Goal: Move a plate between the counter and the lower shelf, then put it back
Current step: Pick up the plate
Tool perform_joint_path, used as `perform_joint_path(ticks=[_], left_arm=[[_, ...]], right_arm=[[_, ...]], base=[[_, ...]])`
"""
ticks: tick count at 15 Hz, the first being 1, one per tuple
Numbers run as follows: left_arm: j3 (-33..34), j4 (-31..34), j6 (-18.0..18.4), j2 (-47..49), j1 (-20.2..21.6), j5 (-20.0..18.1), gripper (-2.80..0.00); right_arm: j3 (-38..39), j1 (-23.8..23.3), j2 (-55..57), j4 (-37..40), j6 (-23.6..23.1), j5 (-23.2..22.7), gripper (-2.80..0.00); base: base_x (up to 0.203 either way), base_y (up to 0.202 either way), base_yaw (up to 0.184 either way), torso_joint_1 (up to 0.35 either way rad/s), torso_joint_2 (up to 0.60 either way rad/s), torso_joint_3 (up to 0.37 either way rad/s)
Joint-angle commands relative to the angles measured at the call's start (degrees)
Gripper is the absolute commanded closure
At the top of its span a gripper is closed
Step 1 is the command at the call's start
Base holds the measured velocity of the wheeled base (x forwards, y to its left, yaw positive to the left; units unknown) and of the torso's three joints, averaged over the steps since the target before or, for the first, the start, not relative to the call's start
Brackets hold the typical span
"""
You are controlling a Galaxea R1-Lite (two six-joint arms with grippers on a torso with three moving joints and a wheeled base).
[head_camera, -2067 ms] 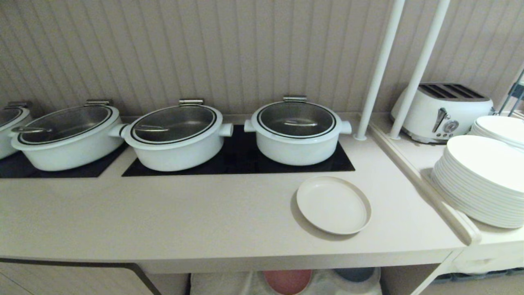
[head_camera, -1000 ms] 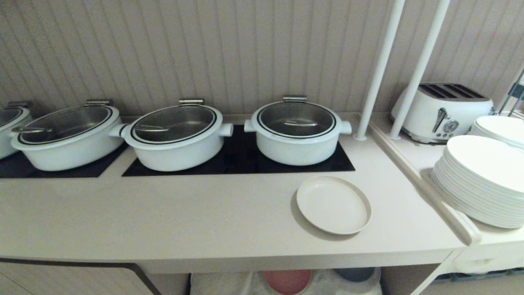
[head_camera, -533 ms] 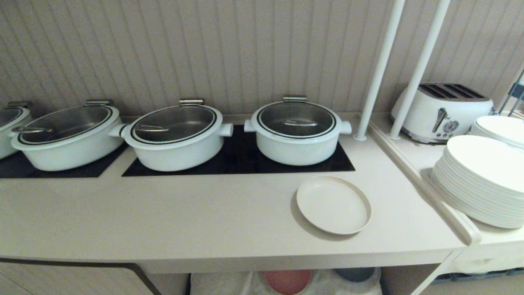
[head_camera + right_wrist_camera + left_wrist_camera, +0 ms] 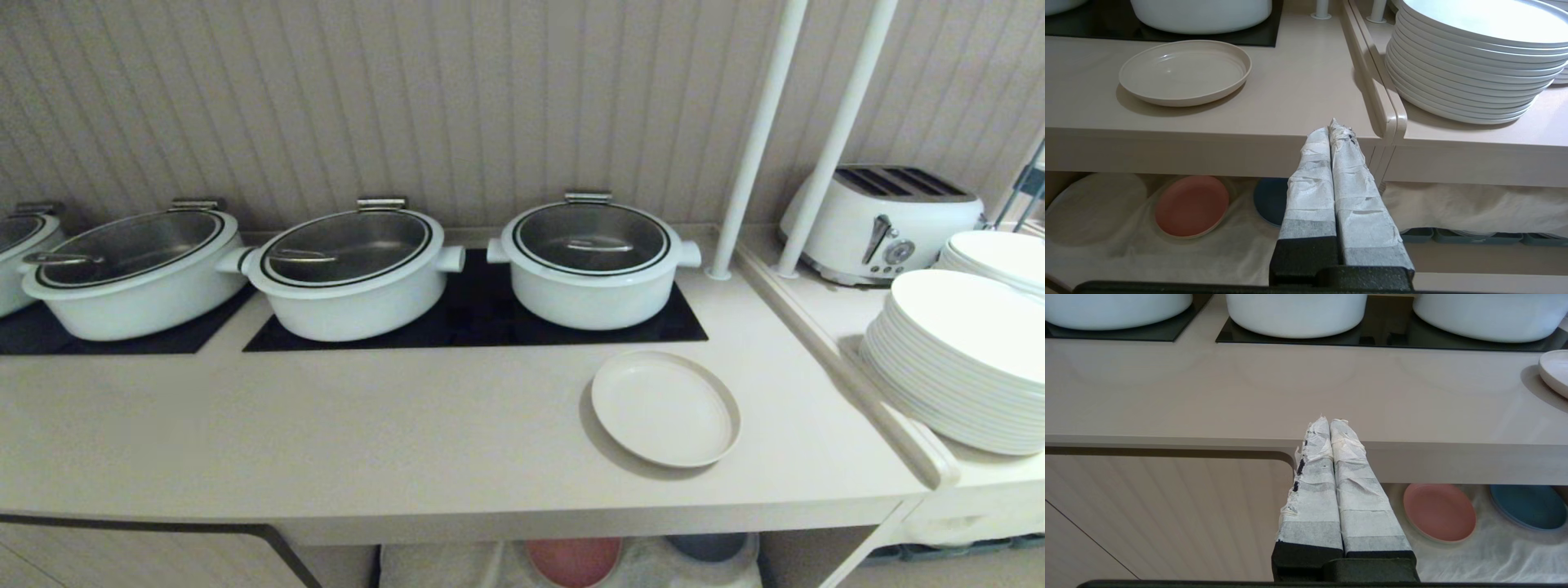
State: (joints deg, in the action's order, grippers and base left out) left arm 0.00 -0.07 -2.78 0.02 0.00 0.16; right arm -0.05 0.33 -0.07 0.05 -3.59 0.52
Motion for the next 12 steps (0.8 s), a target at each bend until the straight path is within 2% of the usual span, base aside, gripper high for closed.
perform_joint_path(ticks=[1,6,10,12], left_arm=[[0.00,-0.01,-0.03,-0.02,0.00,0.02,0.00],[0.00,-0.01,-0.03,-0.02,0.00,0.02,0.00],[0.00,-0.01,-0.03,-0.02,0.00,0.02,0.00],[0.00,-0.01,-0.03,-0.02,0.00,0.02,0.00]], right_arm=[[0.04,0.02,0.07,-0.11,0.35,0.02,0.00],[-0.85,0.02,0.21,0.04,0.60,-1.35,0.00],[-10.23,0.04,2.50,9.65,0.84,-5.99,0.00],[-12.21,0.09,6.97,10.40,0.93,-6.38,0.00]], base=[[0.000,0.000,0.000,0.000,0.00,0.000],[0.000,0.000,0.000,0.000,0.00,0.000],[0.000,0.000,0.000,0.000,0.00,0.000],[0.000,0.000,0.000,0.000,0.00,0.000]])
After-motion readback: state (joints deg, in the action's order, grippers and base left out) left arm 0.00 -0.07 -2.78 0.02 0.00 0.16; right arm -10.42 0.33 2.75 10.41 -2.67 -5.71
